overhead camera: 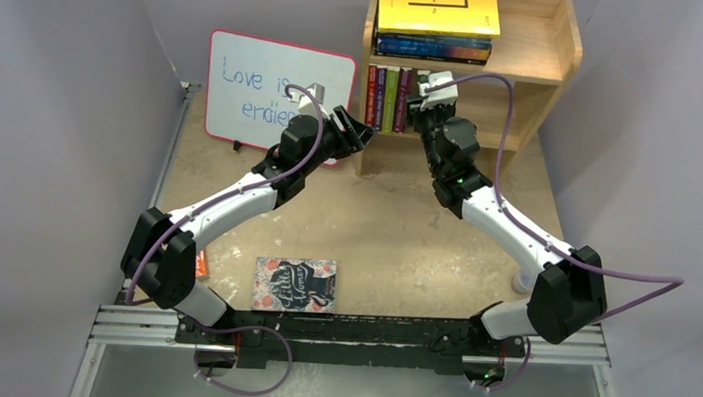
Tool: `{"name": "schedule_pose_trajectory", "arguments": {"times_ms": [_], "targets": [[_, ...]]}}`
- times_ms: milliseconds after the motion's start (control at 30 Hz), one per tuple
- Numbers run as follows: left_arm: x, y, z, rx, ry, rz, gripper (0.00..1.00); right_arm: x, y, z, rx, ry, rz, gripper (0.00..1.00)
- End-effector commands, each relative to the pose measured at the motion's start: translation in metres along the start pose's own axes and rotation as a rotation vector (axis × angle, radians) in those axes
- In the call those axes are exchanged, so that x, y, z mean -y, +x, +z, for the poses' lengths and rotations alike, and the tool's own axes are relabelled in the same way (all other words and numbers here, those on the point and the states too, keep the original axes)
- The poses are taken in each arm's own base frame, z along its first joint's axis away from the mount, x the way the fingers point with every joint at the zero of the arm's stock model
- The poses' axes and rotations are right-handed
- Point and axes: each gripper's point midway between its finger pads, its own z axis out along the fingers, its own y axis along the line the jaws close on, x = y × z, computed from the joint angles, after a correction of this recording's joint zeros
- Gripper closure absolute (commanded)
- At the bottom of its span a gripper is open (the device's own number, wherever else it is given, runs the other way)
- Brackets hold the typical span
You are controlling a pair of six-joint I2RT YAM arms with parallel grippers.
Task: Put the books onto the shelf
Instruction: Adjust the book on the shelf.
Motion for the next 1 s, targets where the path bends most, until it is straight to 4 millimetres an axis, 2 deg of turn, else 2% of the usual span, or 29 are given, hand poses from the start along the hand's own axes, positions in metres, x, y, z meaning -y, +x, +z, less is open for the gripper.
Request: {"name": "schedule_pose_trajectory", "arguments": {"times_ms": [0, 200, 333, 567, 733, 800, 967], "targets": [[0.013, -0.018, -0.005, 0.050, 0.048, 0.003, 0.42, 0.002, -0.052, -0.003, 0.148, -0.001, 0.118, 0.42], [0.013, -0.019, -0.005, 0.050, 0.046, 0.003, 0.42, 0.010, -0.059, -0.018, 0.153, 0.006, 0.146, 0.38], [0.014, -0.019, -0.006, 0.051, 0.050, 0.003, 0.42, 0.008, -0.056, -0.022, 0.130, -0.012, 0.147, 0.38], [0.014, -0.020, -0.006, 0.052, 0.051, 0.002, 0.42, 0.018, -0.050, -0.025, 0.100, 0.043, 0.157, 0.37], [0.013, -0.019, -0.007, 0.049, 0.048, 0.000, 0.42, 0.024, -0.035, -0.022, 0.043, 0.097, 0.165, 0.36], [0.013, -0.019, -0.007, 0.048, 0.048, -0.001, 0.42, 0.021, -0.031, -0.019, 0.033, 0.086, 0.148, 0.39], [0.013, -0.019, -0.007, 0.048, 0.048, -0.001, 0.42, 0.013, -0.029, -0.007, 0.043, 0.061, 0.096, 0.54]]}}
